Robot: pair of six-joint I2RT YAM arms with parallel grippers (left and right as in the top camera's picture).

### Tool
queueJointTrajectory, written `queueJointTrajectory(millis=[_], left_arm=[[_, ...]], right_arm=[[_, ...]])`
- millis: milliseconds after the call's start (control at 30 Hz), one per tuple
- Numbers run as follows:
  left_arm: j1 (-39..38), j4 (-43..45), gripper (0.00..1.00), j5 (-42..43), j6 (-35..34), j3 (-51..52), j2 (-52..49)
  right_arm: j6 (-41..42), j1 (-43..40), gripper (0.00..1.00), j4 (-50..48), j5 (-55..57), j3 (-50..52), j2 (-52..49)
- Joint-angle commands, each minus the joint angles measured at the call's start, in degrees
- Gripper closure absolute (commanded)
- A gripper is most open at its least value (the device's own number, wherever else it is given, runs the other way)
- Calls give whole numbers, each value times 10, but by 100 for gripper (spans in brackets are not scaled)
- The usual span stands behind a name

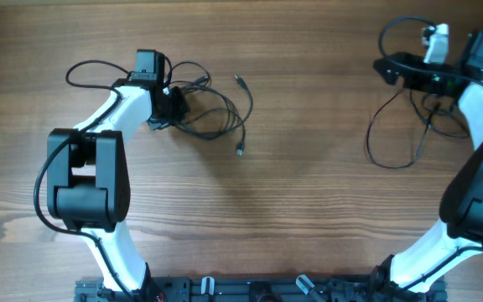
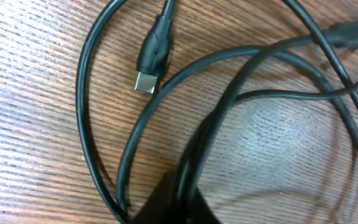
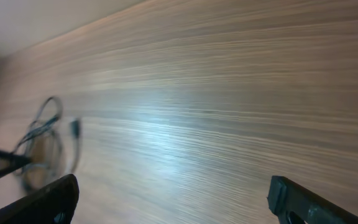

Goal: Untangle cables
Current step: 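Release the cable and return the right gripper to the bundle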

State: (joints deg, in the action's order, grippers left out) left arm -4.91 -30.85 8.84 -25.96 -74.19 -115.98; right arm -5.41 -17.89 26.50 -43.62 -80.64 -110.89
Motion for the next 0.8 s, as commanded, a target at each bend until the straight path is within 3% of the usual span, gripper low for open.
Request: queueJointTrajectory(millis=[0, 167, 200, 333, 367, 467, 567, 767], left_arm=[[-1, -1, 96, -5, 0, 10, -15], [-1, -37, 96, 16, 48, -7, 18], [-1, -51, 91, 16, 50, -8, 31], [-1, -76, 48, 16, 50, -8, 70], [-1, -81, 45, 16, 49, -8, 72], [-1, -102, 45, 16, 49, -8, 72], [-1, -101, 59, 16, 45, -8, 72], [-1, -56, 65, 16, 31, 26, 71]], right_arm=[[11, 50, 0, 9, -32, 4, 1], [35, 120, 0, 59, -8, 4, 1], [55, 134, 0, 66, -8, 4, 1], [148, 182, 0, 70, -8, 4, 1], [161, 196, 0, 66, -7, 4, 1], [189, 242, 2, 49, 17, 4, 1], [232, 281, 3, 33, 92, 4, 1], [238, 347, 3, 6, 129, 4, 1]])
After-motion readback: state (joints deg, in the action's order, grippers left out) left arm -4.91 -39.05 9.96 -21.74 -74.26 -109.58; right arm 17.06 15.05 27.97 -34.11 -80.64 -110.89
